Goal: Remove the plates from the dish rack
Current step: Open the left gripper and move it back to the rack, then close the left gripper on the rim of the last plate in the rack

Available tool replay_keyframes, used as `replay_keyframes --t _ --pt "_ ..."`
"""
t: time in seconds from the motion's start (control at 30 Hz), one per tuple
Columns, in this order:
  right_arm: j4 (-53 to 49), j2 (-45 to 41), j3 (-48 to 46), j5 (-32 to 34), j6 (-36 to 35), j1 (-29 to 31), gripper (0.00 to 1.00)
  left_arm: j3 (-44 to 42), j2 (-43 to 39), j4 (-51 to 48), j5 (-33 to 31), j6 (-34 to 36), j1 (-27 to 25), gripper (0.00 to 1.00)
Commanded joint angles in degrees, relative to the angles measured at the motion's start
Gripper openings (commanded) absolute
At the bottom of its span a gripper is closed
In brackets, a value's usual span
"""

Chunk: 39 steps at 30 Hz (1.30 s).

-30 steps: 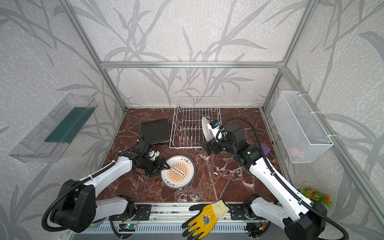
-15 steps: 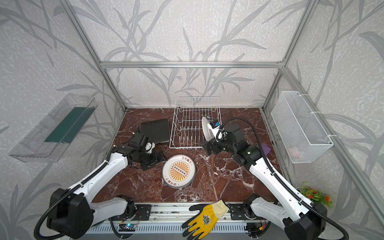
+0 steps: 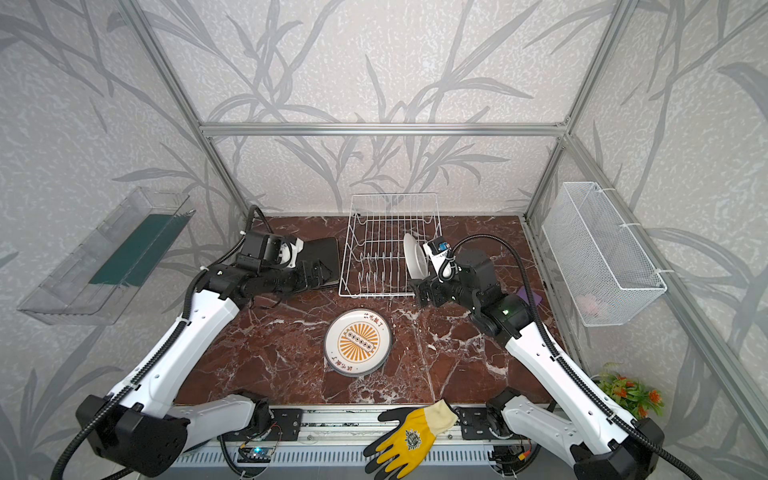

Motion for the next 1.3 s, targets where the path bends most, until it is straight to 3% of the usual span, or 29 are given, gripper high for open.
replay_keyframes --t 0.0,0.43,0.63,0.83,1.07,1.27 --pt "-2.2 -1.8 0.9 4.6 1.8 0.0 0.99 4.3 2.7 -0.2 1.5 1.9 -0.6 0.98" --pt "-8.3 -0.2 4.5 8.1 9.1 -5.2 0.99 14.7 15.2 8.1 2.5 1.9 -9.3 0.96" --pt "-9.9 -0.2 4.2 3.4 13.9 -10.4 0.99 18.8 23.9 13.1 5.7 -1.2 -12.7 0.93" --pt "-10.8 -0.1 3.6 0.1 15.3 -13.9 0.99 24.2 33.0 18.8 9.0 -4.8 -15.5 0.86" --pt "-11.0 -0.2 3.0 -0.4 15.2 -15.0 0.99 32.4 42.5 17.8 9.7 -8.1 -18.9 0.78" --pt "-11.0 -0.7 3.0 -0.3 14.0 -15.6 0.99 36.2 48.1 17.2 10.0 -9.5 -20.1 0.62"
